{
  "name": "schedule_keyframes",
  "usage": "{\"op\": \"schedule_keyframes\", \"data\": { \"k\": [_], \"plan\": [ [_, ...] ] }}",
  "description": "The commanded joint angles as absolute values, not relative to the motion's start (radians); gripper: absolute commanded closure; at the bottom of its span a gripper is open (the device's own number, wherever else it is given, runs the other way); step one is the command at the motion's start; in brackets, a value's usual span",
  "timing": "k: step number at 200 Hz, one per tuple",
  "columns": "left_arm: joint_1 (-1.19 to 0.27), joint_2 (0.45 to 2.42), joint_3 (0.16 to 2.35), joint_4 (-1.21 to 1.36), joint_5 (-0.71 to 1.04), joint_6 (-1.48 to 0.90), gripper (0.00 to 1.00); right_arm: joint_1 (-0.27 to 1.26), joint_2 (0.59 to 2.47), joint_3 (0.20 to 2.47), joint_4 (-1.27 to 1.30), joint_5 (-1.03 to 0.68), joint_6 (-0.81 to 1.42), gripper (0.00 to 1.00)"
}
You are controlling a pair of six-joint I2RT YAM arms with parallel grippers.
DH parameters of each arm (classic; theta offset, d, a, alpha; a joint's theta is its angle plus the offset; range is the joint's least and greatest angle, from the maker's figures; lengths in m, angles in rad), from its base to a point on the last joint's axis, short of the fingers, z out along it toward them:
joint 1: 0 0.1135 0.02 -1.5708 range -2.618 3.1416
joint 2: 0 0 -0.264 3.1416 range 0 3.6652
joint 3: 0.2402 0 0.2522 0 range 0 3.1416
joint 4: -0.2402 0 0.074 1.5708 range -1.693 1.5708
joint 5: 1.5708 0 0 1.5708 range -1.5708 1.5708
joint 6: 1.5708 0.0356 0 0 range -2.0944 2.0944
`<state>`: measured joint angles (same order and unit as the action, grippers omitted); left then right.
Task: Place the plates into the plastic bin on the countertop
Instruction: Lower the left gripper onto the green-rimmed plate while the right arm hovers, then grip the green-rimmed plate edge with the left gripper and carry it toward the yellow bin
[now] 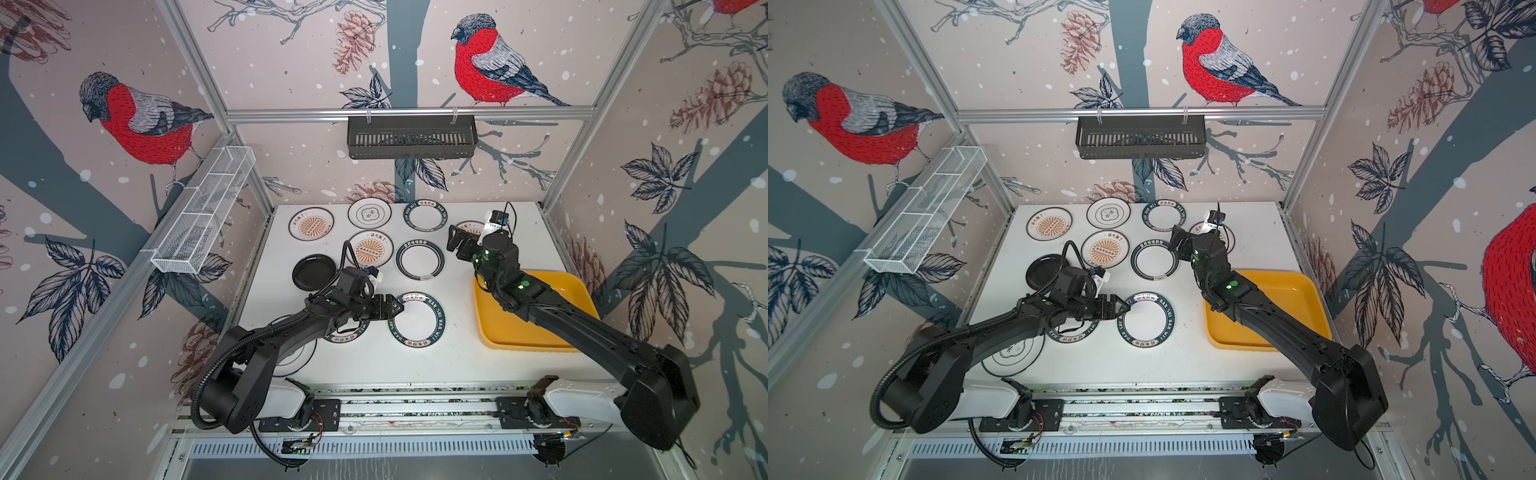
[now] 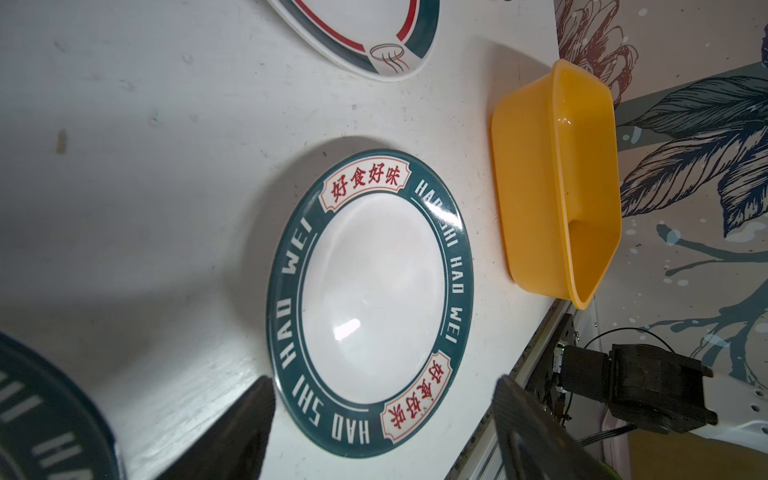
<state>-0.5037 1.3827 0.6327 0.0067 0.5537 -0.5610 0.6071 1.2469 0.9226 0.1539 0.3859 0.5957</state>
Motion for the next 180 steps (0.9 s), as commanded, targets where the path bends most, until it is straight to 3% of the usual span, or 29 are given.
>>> {"op": "schedule_keyframes", "data": {
  "k": [1, 21, 62, 122, 180],
  "plan": [
    [-0.495, 1.425, 0.639, -0.022, 0.627, -0.526, 0.23, 0.601, 1.274, 0.922, 0.150, 0.396, 0.599, 0.00],
    [-0.492, 1.473, 0.645, -0.021, 0.645, -0.525, 0.32, 0.603, 1.269, 0.905, 0.149, 0.392, 0.614, 0.00],
    [-0.457, 1.491, 0.632, 0.003, 0.658, -0.533, 0.33, 0.601, 1.258, 0.864, 0.158, 0.409, 0.637, 0.00],
    [-0.453, 1.560, 0.619, 0.072, 0.689, -0.567, 0.45, 0.600, 1.232, 0.861, 0.140, 0.430, 0.638, 0.00],
    [-0.454, 1.625, 0.622, 0.146, 0.696, -0.613, 0.66, 0.591, 1.232, 0.851, 0.128, 0.448, 0.637, 0.00]
  ]
}}
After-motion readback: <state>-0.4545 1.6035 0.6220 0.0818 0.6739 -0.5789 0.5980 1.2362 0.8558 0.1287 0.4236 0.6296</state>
